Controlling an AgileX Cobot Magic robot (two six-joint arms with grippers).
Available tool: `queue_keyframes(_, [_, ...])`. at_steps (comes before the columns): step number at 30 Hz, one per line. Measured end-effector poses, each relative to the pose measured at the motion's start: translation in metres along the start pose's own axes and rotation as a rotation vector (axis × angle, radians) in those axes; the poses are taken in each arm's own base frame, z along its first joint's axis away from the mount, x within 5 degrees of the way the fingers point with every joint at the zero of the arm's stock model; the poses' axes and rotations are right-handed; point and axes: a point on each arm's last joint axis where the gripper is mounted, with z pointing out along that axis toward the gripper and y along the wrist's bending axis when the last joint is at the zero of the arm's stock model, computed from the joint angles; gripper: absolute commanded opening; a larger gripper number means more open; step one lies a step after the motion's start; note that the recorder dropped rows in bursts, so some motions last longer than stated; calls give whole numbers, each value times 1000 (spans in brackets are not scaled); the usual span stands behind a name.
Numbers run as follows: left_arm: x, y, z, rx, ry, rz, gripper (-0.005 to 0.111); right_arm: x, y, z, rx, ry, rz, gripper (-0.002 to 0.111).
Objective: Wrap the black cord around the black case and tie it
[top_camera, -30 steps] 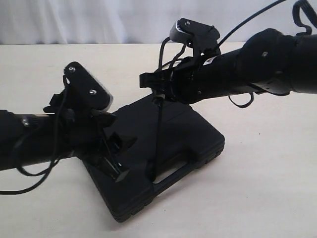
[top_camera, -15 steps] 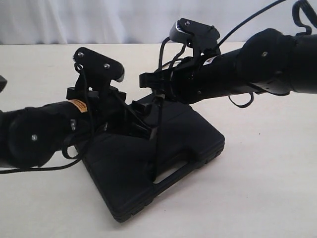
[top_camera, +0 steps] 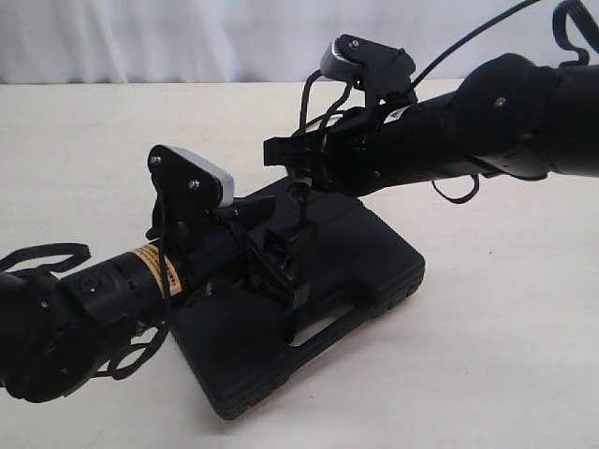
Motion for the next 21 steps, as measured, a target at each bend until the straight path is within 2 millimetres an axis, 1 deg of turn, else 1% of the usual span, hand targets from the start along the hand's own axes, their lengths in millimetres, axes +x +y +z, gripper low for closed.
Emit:
queue_keyframes(4, [11,3,5,-17,22,-9,56,0,0,0,-1,2,0,4])
queue_keyframes(6, [11,3,9,-19,22,-12,56,0,0,0,-1,0,0,4])
queue_keyframes(13, [-5,-3,34,7,-19,-2,56,0,1,0,-4,5,-1,4])
queue_keyframes(21, [-5,-3,37,-4,6,-12,56,-1,0,0,-2,4,1,4])
